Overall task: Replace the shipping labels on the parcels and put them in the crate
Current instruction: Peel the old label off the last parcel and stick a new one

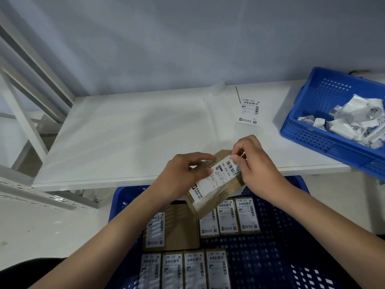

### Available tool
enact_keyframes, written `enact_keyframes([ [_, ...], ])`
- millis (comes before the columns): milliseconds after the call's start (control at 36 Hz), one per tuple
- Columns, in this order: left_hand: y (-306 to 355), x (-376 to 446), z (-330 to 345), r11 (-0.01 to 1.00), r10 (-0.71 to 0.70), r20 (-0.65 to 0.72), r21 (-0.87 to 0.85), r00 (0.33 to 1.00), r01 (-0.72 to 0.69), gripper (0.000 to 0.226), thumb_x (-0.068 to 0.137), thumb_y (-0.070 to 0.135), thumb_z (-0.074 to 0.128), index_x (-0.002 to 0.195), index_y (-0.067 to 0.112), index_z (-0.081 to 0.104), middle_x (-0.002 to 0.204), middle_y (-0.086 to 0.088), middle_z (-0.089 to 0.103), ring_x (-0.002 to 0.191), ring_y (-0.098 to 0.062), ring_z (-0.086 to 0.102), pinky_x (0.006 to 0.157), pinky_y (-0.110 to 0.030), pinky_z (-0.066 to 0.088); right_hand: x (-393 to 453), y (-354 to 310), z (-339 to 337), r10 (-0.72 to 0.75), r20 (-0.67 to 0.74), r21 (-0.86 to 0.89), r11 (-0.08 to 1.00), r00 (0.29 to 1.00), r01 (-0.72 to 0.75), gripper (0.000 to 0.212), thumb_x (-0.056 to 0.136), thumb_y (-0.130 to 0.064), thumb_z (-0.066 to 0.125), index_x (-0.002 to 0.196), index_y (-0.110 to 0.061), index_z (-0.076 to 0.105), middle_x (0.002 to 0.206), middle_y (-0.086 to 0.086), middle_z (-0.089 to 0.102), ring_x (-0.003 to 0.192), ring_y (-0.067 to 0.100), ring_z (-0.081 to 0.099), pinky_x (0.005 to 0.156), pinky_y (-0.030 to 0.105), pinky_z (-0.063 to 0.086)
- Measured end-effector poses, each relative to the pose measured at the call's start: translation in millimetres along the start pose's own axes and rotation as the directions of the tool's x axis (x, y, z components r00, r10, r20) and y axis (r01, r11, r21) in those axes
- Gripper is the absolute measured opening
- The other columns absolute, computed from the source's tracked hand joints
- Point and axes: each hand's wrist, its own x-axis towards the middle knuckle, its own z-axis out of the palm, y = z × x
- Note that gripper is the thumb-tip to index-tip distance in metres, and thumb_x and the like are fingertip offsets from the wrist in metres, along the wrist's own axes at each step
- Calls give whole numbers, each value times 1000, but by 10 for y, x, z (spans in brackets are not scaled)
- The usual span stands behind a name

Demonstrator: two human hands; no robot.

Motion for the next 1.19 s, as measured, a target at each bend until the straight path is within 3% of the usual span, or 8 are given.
enact_keyframes([
  [139,-24,10,41,999,-25,-2,-21,1000,25,25,95,22,71,112,41,73,109,4,76,87,-17,76,80,-51,62,-25,49,40,-82,-24,-121,990,996,78,7,99,-2,54,98,-9,52,105,0,44,100,12,46,84,8,37],
  [444,-21,15,30,999,-41,8,-30,999,41,21,97,25,68,113,37,72,109,2,76,83,-17,76,79,-46,63,-57,1,66,-216,-50,-251,948,975,197,3,97,-9,50,95,-8,52,98,5,50,94,22,49,83,40,48],
  [556,-44,15,34,998,-51,-19,-36,999,50,20,95,26,70,112,37,72,105,2,77,82,-15,76,79,-44,63,-62,-24,59,-208,-7,-256,946,978,199,4,98,-8,51,96,-11,53,96,0,52,91,17,49,80,38,48],
  [778,-41,19,53,994,-66,-33,-87,997,63,22,92,27,75,112,35,73,108,1,75,84,-17,77,80,-45,64,-29,11,25,-62,-85,-82,995,994,55,31,96,-12,65,126,-14,58,102,-7,57,98,2,47,89,5,34],
  [917,-46,27,74,994,-71,-43,-89,997,67,21,90,27,77,109,35,73,109,2,75,83,-17,77,79,-47,63,-19,40,20,-110,-122,-113,989,986,96,13,92,-6,69,104,-11,70,95,-8,59,93,8,55,86,20,45],
  [1194,-86,33,74,997,-62,-39,-39,997,61,23,91,27,76,112,35,72,112,2,74,83,-17,77,76,-47,64,-20,1,14,-63,-83,-95,994,995,55,6,94,-8,66,97,-12,70,93,-6,62,92,10,56,84,26,48],
])
